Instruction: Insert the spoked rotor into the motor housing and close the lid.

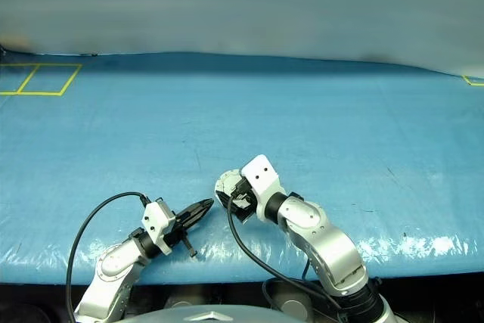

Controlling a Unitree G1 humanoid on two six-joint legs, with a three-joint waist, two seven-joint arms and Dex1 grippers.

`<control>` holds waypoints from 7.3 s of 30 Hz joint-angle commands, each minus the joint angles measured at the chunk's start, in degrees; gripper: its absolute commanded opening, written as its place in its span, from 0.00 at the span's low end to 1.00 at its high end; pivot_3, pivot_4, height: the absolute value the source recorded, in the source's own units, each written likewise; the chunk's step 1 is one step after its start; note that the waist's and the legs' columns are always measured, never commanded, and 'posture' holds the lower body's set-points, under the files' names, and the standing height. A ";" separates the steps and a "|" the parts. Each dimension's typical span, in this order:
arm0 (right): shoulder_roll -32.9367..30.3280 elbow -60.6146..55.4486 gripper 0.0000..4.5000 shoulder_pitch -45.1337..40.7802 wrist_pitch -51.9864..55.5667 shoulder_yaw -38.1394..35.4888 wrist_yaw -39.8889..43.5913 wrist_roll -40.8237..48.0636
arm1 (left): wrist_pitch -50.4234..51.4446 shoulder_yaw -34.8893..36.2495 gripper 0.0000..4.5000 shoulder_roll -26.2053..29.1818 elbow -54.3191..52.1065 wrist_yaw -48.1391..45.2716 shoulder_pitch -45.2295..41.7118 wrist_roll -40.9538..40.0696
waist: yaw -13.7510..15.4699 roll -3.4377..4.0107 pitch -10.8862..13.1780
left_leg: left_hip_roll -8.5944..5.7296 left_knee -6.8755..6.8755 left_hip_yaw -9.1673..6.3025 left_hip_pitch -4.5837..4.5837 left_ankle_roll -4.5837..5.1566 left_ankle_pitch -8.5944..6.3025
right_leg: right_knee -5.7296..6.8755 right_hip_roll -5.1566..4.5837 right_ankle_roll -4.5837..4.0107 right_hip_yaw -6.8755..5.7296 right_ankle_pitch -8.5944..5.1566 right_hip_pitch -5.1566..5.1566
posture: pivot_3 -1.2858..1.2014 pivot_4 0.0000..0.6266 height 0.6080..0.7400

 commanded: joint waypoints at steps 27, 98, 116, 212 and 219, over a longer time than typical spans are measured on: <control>-2.15 6.28 0.68 0.94 -7.15 2.11 2.81 -6.54 | -2.61 -0.33 0.00 -0.23 0.89 0.52 0.38 0.12 | 0.04 -0.04 -0.02 | 0.00 0.00 -0.02 0.01 0.00 0.00 | -0.01 0.00 0.00 -0.01 -0.01 0.03 | 0.52 0.24 1.00; -0.95 13.96 0.68 -0.17 -7.25 1.65 5.49 -9.15 | 68.04 6.96 0.00 1.38 -11.96 15.44 -19.40 -33.57 | 0.04 -0.56 -0.35 | -0.04 -0.10 -0.21 0.48 -0.10 0.16 | -0.02 0.02 -0.06 0.01 -0.03 0.26 | 0.52 0.24 1.00; -2.36 7.11 1.00 3.92 -6.62 -3.38 8.32 -4.20 | 69.21 4.93 0.00 1.03 -8.76 13.69 -20.75 -28.70 | 0.53 -0.58 -0.37 | -0.10 -0.14 -0.21 0.48 -0.07 0.15 | -0.06 -0.35 -0.08 -0.05 -0.04 0.27 | 0.52 0.24 1.00; 19.55 17.12 0.26 3.36 3.94 -24.96 -21.71 77.51 | 67.59 23.81 0.87 -23.27 -4.19 40.49 -17.44 -78.16 | 0.00 -0.64 0.78 | -0.14 -0.14 -0.37 -0.39 0.03 0.10 | -0.14 0.08 0.46 -0.01 0.17 -0.13 | 0.52 0.24 1.00; 17.38 14.46 0.33 4.78 3.15 -23.70 -19.23 73.60 | 66.36 23.47 0.52 -22.56 -3.87 39.89 -18.05 -78.85 | 0.02 -0.64 0.78 | -0.15 -0.12 -0.37 -0.40 0.03 0.09 | -0.14 0.08 0.48 -0.01 0.18 -0.13 | 0.52 0.24 1.00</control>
